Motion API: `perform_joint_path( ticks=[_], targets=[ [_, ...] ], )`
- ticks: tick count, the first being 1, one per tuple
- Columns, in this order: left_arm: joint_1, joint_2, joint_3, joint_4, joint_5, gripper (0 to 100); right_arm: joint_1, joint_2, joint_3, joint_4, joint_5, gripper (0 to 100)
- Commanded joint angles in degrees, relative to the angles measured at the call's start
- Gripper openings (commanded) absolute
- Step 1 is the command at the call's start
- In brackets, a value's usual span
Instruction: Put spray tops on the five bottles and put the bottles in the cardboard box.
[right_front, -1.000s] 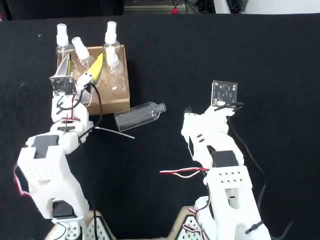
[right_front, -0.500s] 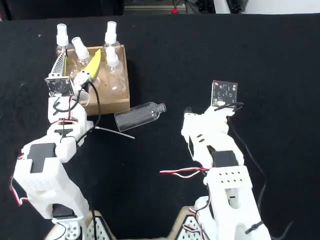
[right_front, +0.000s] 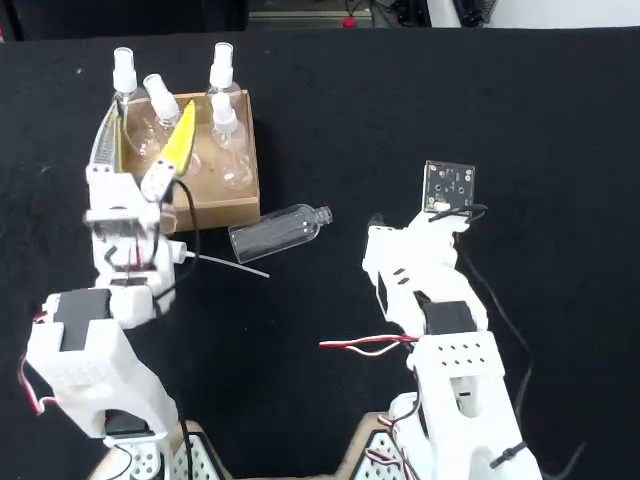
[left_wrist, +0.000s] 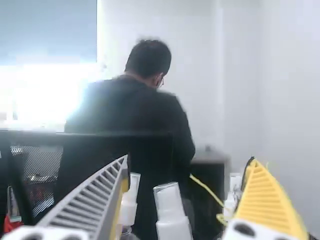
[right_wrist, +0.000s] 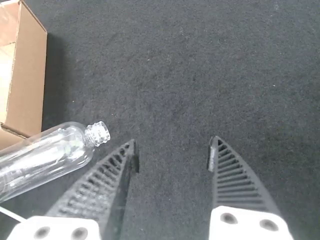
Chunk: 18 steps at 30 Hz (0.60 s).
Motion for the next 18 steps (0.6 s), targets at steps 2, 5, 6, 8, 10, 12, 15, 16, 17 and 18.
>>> perform_joint_path(
  ticks=[2, 5, 6, 8, 10, 12, 15, 16, 17, 18],
  targets=[
    [1.8, -3.16, 1.98, -5.89, 0.35, 35, 0.97, -1.89, -0.48, -1.67, -0.18, 22.3],
    [1.45, -3.25, 2.51, -5.89, 0.0, 35, 0.97, -1.89, -0.4, -1.67, -0.18, 22.3],
    [1.45, -3.6, 2.95, -5.89, 0.0, 35, 0.97, -1.89, -0.4, -1.67, -0.18, 22.3],
    [1.1, -3.69, 4.97, -5.98, 0.0, 35, 0.97, -1.89, -0.4, -1.67, -0.18, 22.3],
    [0.4, -3.78, 7.34, -6.59, 0.0, 35, 0.97, -1.89, -0.4, -1.67, -0.18, 22.3],
    [-0.4, -4.31, 10.07, -6.59, 0.0, 35, 1.05, -1.89, -0.4, -1.67, -0.18, 22.3],
    [-1.63, -8.79, 15.69, -6.59, 0.0, 35, 1.76, -1.89, -0.48, -1.67, -0.18, 22.3],
    [-1.89, -11.25, 17.63, -6.59, 0.0, 35, 2.2, -1.89, -0.57, -1.67, -0.18, 22.3],
    [-2.07, -13.98, 19.56, -6.59, 0.0, 35, 2.55, -1.89, -0.66, -1.67, -0.18, 22.3],
    [-2.07, -16.88, 21.58, -6.59, 0.0, 35, 2.81, -1.89, -0.66, -1.76, -0.18, 22.3]
  ],
)
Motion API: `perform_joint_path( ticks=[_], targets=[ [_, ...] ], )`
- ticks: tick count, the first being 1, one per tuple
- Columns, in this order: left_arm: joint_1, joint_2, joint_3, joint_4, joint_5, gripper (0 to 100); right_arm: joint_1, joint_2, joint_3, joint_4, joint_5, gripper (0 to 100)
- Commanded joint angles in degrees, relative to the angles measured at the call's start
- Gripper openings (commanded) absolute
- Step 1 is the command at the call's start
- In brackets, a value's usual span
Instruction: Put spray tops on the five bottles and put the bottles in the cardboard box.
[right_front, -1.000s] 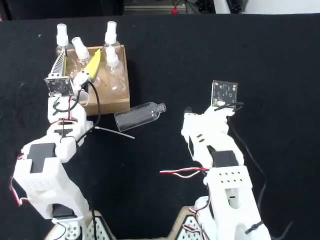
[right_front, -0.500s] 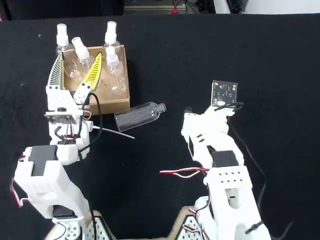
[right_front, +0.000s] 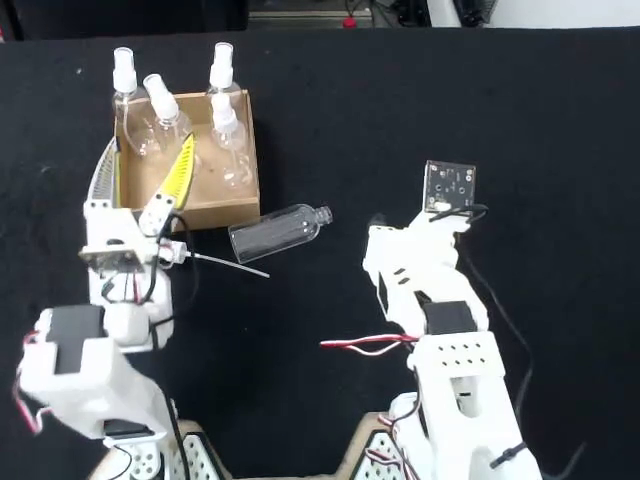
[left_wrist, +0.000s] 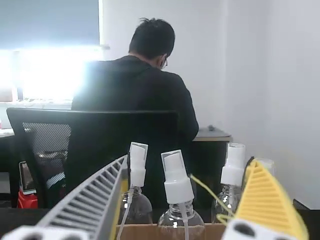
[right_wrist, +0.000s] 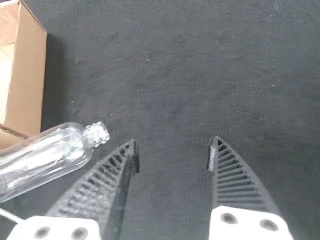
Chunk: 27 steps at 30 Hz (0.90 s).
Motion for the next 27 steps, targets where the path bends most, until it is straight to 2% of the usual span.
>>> perform_joint_path(
  ticks=[1, 9, 27],
  targets=[
    [-1.1, -13.54, 8.13, -2.2, 0.0, 35, 1.76, -1.89, -0.75, -1.85, -0.18, 22.3],
    [-1.1, -28.92, 21.05, -1.85, 0.0, 35, 1.76, -1.89, -0.66, -1.76, -0.18, 22.3],
    [-2.68, -30.59, 20.88, -1.76, 0.0, 35, 1.67, -1.98, -0.4, -1.76, -0.18, 22.3]
  ],
)
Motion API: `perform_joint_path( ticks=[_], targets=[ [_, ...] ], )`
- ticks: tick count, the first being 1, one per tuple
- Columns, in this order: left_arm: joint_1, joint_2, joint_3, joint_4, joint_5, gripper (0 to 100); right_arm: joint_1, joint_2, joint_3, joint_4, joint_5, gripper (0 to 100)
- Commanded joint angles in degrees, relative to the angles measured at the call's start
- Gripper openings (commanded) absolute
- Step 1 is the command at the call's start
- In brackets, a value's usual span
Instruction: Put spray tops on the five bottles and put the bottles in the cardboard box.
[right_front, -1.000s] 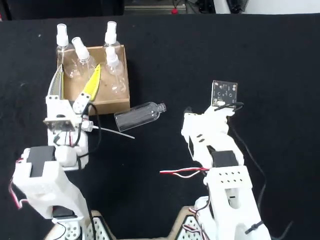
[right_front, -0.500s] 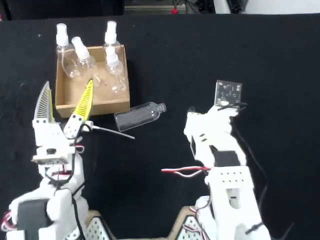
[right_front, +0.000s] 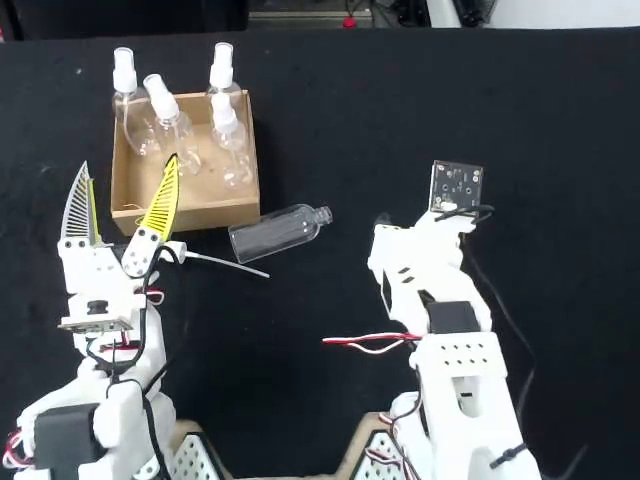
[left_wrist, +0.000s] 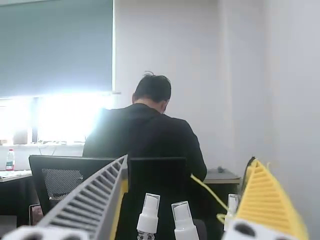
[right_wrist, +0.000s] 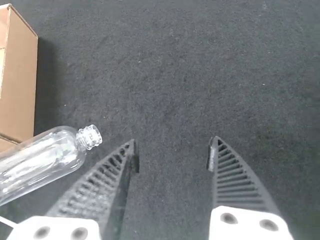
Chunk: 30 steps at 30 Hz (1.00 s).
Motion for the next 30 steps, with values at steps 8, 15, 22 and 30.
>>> perform_joint_path(
  ticks=[8, 15, 22, 30],
  targets=[
    [-0.66, -2.02, 1.45, -2.2, 0.0, 35, 0.79, -1.98, -0.4, -1.76, -0.18, 22.3],
    [-0.66, -5.19, 1.45, -2.2, -0.09, 35, 0.7, -1.98, -0.4, -1.76, -0.18, 22.3],
    [-1.89, -23.65, 1.54, -1.14, -0.09, 35, 0.7, -1.98, -0.31, -1.76, -0.18, 22.3],
    [-3.56, -35.34, 1.89, 20.48, -0.09, 35, 0.88, -1.98, -0.31, -1.76, -0.18, 22.3]
  ],
)
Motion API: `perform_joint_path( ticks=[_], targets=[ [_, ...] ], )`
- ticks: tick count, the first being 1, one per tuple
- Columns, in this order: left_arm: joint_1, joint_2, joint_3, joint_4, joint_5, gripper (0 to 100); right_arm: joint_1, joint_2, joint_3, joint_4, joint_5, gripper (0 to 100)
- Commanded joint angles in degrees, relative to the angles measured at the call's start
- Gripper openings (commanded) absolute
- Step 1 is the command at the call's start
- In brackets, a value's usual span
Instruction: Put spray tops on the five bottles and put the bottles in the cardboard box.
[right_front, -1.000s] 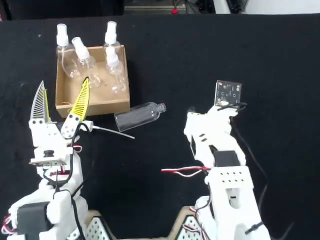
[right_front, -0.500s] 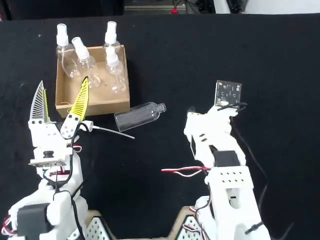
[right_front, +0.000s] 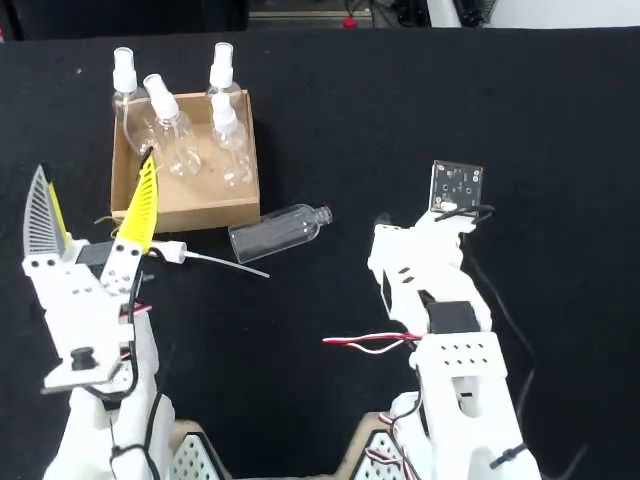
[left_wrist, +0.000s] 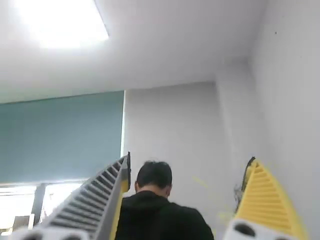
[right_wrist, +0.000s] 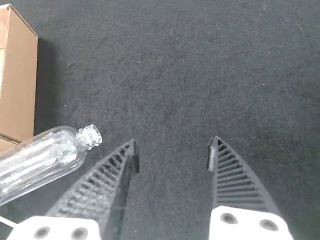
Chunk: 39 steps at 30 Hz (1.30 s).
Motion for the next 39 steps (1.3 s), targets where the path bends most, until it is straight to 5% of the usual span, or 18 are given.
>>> perform_joint_path(
  ticks=[1, 28, 39],
  targets=[
    [-2.77, -6.86, 1.45, 13.71, -0.09, 35, 0.88, -1.98, -0.31, -1.76, -0.18, 22.3],
    [-4.35, -52.04, 1.98, 87.38, -0.09, 35, 0.88, -1.98, -0.31, -1.76, -0.18, 22.3],
    [-10.95, -51.6, 1.71, 103.03, 0.0, 35, 0.88, -1.98, -0.31, -1.93, -0.18, 22.3]
  ],
)
